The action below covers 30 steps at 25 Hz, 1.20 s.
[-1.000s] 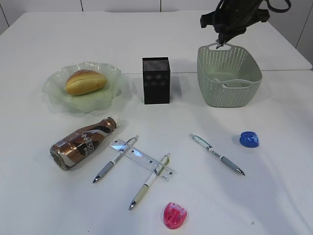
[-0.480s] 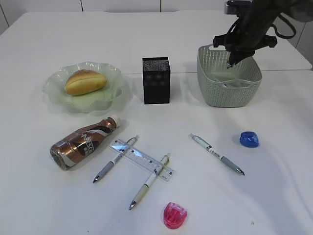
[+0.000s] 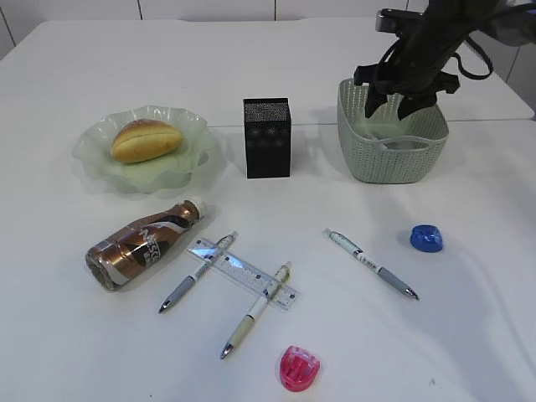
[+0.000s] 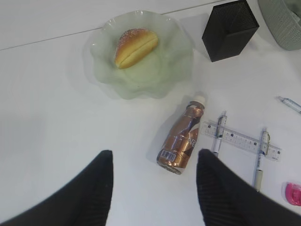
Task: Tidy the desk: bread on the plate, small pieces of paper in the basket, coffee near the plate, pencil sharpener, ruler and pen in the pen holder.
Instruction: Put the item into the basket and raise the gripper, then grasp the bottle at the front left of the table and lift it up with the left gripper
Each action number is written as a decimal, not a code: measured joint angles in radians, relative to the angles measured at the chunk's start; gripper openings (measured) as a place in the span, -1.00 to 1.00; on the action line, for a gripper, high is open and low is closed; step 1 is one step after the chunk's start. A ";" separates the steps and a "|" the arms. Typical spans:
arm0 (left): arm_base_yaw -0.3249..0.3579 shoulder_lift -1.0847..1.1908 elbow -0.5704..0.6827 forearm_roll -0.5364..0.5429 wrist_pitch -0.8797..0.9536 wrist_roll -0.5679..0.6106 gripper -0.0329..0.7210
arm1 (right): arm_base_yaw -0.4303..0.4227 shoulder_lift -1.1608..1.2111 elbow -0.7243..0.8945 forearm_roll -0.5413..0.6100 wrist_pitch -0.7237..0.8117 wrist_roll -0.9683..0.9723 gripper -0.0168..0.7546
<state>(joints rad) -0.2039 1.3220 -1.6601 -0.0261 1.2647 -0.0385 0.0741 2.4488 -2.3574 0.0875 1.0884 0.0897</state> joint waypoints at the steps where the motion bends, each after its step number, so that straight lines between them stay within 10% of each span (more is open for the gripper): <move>1: 0.000 0.000 0.000 0.000 0.000 0.000 0.13 | 0.000 0.000 0.000 0.000 0.000 0.000 0.30; 17: 0.000 0.010 0.000 0.000 0.000 0.007 0.13 | -0.040 -0.138 0.005 -0.026 0.148 -0.039 0.50; 30: 0.000 0.011 0.000 -0.019 0.000 0.048 0.13 | -0.048 -0.593 0.404 -0.014 0.161 -0.042 0.51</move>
<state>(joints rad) -0.2039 1.3331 -1.6601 -0.0454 1.2647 0.0091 0.0258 1.8558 -1.9539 0.0740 1.2494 0.0473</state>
